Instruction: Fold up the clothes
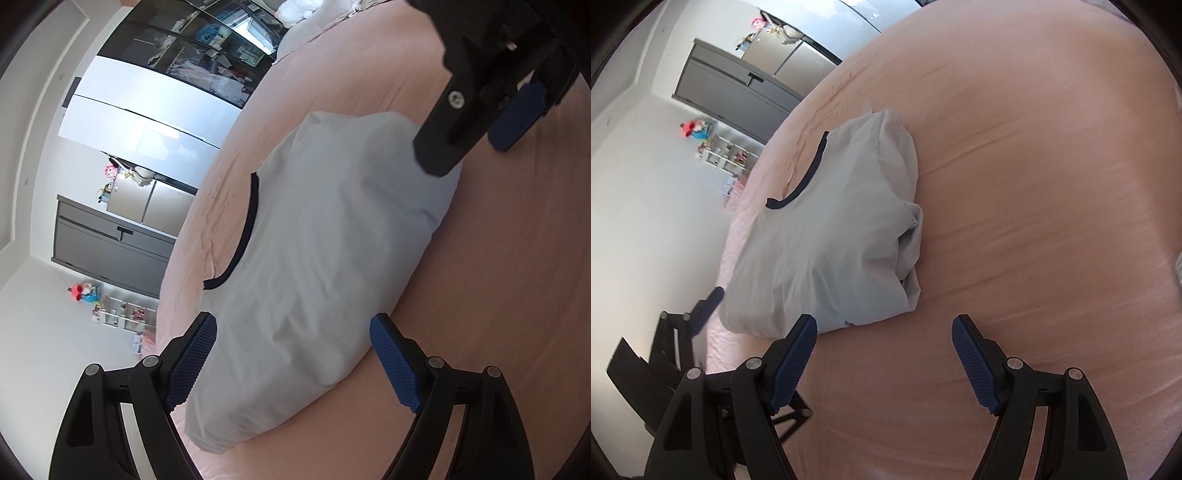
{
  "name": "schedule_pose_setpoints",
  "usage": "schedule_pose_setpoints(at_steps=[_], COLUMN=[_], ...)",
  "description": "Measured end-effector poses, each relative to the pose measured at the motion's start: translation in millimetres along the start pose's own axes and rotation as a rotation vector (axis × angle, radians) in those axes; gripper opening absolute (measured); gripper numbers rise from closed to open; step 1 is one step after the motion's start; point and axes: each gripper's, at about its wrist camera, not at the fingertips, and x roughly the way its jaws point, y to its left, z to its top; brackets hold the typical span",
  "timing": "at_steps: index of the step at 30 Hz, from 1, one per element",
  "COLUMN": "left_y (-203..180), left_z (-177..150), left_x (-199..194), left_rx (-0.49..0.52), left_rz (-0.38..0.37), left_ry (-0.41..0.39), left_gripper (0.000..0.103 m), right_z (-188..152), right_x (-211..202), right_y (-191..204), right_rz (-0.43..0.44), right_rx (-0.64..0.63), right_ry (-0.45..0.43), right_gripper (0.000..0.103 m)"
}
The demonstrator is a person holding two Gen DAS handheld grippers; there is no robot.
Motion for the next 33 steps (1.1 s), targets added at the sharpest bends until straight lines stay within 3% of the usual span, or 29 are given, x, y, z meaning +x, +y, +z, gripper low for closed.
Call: schedule_pose_setpoints(at_steps=[10,19,25,33], left_y=[-20.9,-33.1,-32.6,-38.1], left_z=[23.2,30.3,26.4,24.6], left_x=[4.5,-5.1,-25.8,-16.4], left_rx=[0.033,0.036,0.038,0.041], left_rz=[-0.009,-0.014,-0.162,-0.17], left_ry=[-0.024,-0.031,-0.066,-0.062], left_gripper=[0.085,0.085,0.085,0.085], right_z=[20.2,21.2,27.7,36.3], right_x=[19.1,30.8,39.4,42.5], right_y=[-22.4,-19.2,-15.5,-23.8], right_rz=[0.14,0.141,0.158,0.212], right_rx=[0.206,0.279,0.283,0.301], right_ry=[0.012,0.002,0.023,0.053], right_gripper=[0.075,0.076,0.077,0.077])
